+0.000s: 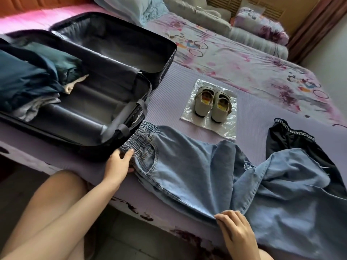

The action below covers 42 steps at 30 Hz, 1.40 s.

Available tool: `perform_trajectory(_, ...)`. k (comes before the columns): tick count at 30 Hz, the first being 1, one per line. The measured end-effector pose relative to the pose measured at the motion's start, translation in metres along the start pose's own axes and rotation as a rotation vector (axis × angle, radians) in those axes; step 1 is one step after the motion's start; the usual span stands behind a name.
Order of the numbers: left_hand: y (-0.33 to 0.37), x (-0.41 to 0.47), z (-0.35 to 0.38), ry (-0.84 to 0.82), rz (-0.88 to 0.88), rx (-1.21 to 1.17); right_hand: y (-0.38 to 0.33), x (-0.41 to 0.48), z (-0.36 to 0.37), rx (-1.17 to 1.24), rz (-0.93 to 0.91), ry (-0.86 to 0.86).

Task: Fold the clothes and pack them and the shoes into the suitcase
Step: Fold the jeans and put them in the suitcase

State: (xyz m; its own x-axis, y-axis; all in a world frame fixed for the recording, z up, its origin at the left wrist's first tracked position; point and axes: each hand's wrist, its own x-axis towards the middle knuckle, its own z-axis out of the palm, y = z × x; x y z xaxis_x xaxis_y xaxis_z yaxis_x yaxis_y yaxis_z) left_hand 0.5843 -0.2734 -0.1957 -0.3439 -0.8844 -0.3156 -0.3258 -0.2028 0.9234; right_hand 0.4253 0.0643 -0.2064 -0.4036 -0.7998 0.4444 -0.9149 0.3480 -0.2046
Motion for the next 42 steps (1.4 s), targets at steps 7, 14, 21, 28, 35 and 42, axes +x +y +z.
perform_trajectory(7, -0.008, -0.005, -0.001, 0.121, -0.003, 0.060, -0.006, -0.011, 0.015, -0.028, -0.002, -0.083)
perform_trajectory(14, 0.013, -0.077, 0.020, 0.094, 0.592, 0.255, -0.007, -0.013, -0.002, 0.150, 0.185, -0.108)
perform_trajectory(21, 0.008, -0.084, 0.110, -0.500, 0.983, 0.800, 0.047, 0.016, -0.047, 0.391, 0.901, 0.179)
perform_trajectory(28, -0.049, -0.060, 0.134, -0.562, 0.906, 1.311, 0.094, 0.063, -0.041, 0.337, 1.233, 0.235)
perform_trajectory(35, -0.049, -0.059, 0.135, -0.553, 0.933, 1.347, 0.121, 0.119, -0.022, 0.237, 1.375, 0.150)
perform_trajectory(42, -0.046, -0.060, 0.133, -0.601, 0.909, 1.370, 0.093, 0.089, -0.078, 0.239, 1.250, 0.724)
